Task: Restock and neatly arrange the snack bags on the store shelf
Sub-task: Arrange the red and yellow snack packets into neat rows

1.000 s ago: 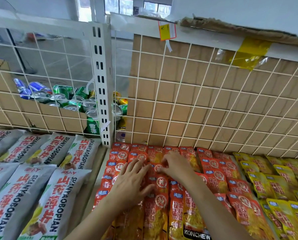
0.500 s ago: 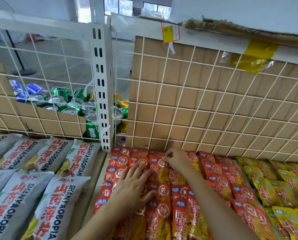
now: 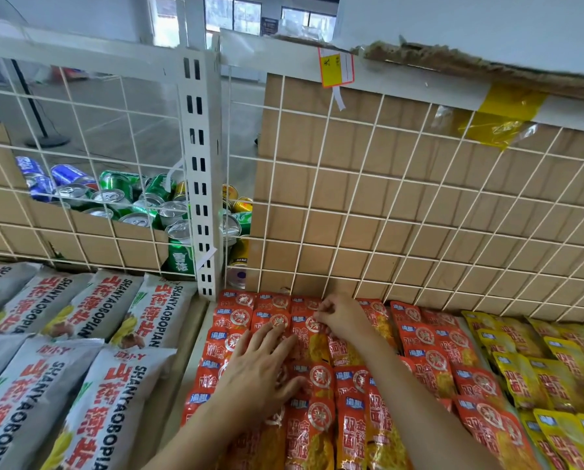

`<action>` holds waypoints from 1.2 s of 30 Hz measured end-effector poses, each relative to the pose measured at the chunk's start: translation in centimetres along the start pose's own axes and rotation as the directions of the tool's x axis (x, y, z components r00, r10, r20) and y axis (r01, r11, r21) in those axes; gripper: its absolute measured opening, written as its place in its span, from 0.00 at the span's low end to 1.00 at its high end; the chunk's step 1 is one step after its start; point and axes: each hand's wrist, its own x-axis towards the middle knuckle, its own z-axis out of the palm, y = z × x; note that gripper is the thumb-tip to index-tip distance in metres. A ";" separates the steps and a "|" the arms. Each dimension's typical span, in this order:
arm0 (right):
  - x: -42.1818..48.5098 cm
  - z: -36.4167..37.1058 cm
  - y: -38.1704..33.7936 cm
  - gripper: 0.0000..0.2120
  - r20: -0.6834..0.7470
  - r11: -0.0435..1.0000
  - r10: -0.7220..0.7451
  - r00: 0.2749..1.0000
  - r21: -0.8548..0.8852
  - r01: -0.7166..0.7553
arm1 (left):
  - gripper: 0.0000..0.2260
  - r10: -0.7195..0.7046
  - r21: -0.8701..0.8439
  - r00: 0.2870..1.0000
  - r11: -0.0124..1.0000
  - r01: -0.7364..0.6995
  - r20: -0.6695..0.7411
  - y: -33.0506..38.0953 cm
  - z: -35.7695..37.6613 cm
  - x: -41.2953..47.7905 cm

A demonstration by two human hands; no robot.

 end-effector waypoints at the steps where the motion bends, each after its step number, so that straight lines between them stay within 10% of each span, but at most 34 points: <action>1: 0.0 0.0 0.1 0.05 -0.007 1.000 0.002 1.000 0.007 -0.002 | 0.43 0.000 -0.003 1.000 1.000 0.000 -0.002 0.0 0.1 0.0; 10: -1.4 -1.1 0.0 0.08 -0.134 0.998 -0.061 0.989 -0.010 0.060 | 0.42 0.015 -0.039 1.000 0.999 -0.016 -0.028 -0.2 0.0 0.0; 14: -3.5 -1.9 0.1 0.07 -0.137 0.994 -0.104 0.985 -0.032 0.100 | 0.25 0.141 -0.021 0.970 0.989 -0.148 -0.196 -0.5 -0.6 0.5; 24: -11.2 -2.3 -0.5 0.06 0.104 0.951 -0.215 0.971 -0.203 0.233 | 0.15 0.329 0.074 0.944 0.941 -0.331 0.039 -0.1 -1.9 3.2; 30: -12.7 -1.3 -0.3 0.22 0.184 0.908 -0.147 0.972 -0.364 0.207 | 0.13 0.341 0.044 0.937 0.938 -0.344 0.073 0.1 -2.0 3.4; 36: -12.9 -1.1 -0.4 0.13 0.209 0.934 -0.140 0.968 -0.295 0.199 | 0.12 0.325 -0.011 0.941 0.946 -0.325 0.095 0.8 -2.3 3.7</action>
